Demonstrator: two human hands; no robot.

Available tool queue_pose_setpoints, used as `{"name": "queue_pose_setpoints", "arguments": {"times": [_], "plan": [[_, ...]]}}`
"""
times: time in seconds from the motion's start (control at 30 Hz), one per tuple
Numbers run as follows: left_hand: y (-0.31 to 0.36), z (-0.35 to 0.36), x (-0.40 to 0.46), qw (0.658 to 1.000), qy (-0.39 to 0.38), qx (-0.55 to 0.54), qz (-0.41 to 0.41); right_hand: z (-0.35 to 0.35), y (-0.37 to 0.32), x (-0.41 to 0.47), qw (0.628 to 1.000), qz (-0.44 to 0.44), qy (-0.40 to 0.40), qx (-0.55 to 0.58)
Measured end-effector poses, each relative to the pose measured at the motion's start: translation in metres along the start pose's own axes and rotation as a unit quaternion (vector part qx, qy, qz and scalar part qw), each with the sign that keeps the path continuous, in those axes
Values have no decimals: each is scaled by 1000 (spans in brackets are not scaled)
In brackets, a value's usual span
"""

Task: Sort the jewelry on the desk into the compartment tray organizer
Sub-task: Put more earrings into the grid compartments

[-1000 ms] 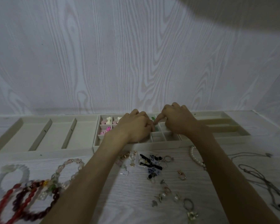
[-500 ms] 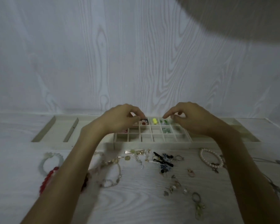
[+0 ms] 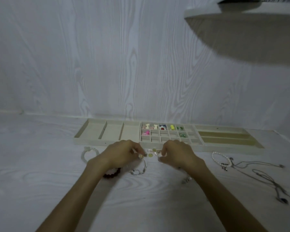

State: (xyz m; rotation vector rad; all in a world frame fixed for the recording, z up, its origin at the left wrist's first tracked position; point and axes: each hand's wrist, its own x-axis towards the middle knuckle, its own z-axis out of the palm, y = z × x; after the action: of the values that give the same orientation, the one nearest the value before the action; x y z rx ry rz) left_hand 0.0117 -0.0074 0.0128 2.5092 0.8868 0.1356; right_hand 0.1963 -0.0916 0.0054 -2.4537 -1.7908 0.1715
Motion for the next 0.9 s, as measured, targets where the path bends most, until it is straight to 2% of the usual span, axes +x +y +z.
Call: {"name": "queue_pose_setpoints", "arguments": {"times": [0.13,0.27,0.47,0.63,0.77,0.9], "plan": [[6,4,5,999,38,-5,-4,12,-3,-4,998,24,49,22],[11,6,13,998,68,-11,3,10,1,-9,996,-9,39,84],[23,12,31,998,25,-15,56,-26,14,-13,979,-45,-22,200],[41,18,46,987,-24,-125,95,-55,31,-15,962,-55,-11,266],[56,20,71,979,51,-156,123,-74,52,-10,950,-52,3,308],[70,17,100,957,106,-227,146,-87,78,4,952,-36,42,301]]}}
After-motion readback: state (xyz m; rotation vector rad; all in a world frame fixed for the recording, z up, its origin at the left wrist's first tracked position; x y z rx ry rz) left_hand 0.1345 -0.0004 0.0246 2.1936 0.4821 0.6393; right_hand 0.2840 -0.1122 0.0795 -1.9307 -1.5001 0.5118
